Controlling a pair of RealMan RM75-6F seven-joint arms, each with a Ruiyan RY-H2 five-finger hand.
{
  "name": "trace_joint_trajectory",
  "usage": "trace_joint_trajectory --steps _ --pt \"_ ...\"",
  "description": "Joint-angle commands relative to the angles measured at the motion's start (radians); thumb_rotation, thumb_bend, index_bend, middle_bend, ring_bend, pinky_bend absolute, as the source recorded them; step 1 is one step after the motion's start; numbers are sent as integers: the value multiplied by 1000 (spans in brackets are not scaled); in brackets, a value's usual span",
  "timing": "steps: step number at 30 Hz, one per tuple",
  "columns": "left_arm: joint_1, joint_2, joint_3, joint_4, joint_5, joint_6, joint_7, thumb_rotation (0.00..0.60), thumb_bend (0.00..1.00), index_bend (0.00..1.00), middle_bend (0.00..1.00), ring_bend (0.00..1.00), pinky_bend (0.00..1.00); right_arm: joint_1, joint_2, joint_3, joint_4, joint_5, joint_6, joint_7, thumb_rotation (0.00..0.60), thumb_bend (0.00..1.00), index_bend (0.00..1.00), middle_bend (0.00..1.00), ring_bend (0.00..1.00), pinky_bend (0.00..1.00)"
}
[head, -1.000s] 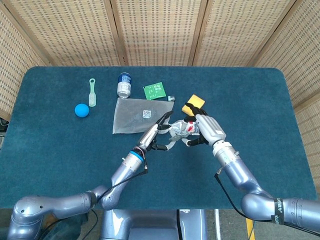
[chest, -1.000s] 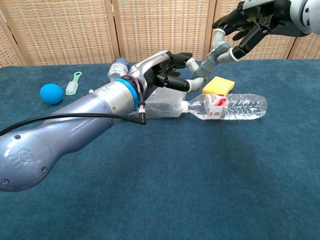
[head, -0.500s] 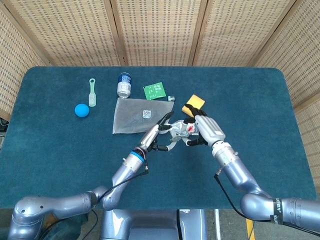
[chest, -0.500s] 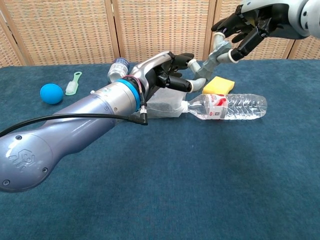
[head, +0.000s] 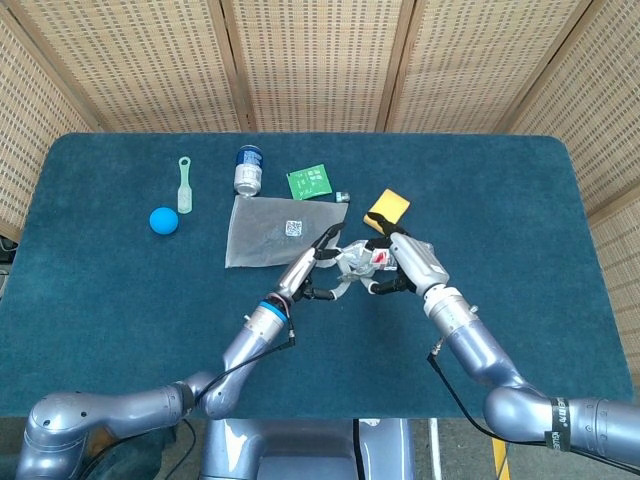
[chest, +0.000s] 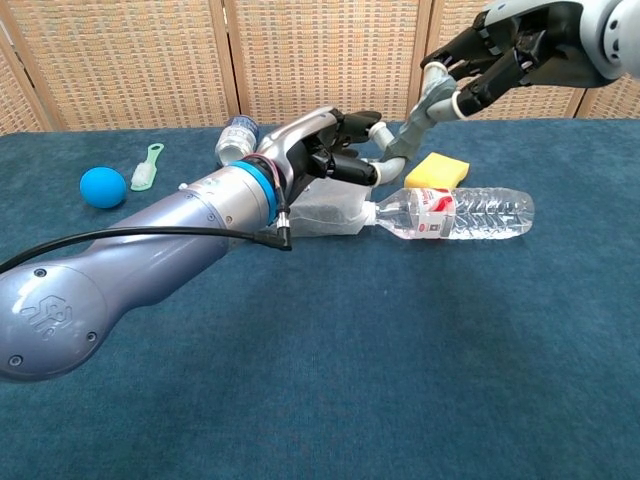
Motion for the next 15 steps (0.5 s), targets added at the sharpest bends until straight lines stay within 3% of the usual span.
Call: trace_joint_trajectory --steps 1,15 --pt "2 0 0 4 -3 -2 -1 600 451 786 0 0 0 -22 17 34 -5 21 -38 74 600 773 820 26 0 0" --pt "31 30 7 35 -10 -10 -17 600 453 789 0 0 0 -69 64 84 -1 21 -97 221 600 782 837 38 0 0"
